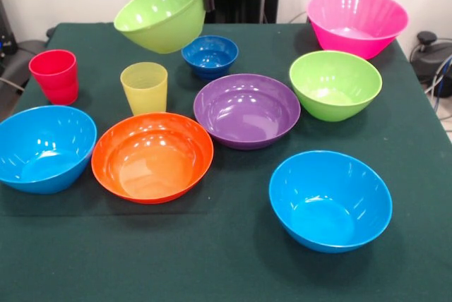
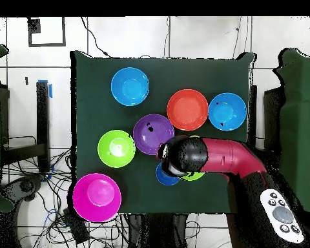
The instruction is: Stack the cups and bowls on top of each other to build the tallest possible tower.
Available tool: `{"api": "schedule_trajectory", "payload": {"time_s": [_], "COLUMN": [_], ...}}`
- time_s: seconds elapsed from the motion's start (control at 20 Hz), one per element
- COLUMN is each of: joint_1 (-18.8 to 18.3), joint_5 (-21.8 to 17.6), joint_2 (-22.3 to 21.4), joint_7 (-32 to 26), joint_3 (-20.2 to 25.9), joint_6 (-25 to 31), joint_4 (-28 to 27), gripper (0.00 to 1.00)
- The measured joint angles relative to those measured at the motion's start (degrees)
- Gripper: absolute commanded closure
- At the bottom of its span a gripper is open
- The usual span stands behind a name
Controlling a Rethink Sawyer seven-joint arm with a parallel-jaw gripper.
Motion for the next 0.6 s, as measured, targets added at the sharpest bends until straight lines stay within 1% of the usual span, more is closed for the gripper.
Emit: {"api": "schedule_trajectory", "payload": {"time_s": [0.6], "joint_1": [2.18], "joint_5": [0.50], "joint_2": [0.26], "joint_7": [0.00], "joint_3": [-0.07], "joint_6": [1.03], "joint_4": [-1.92], "gripper": [1.00]}}
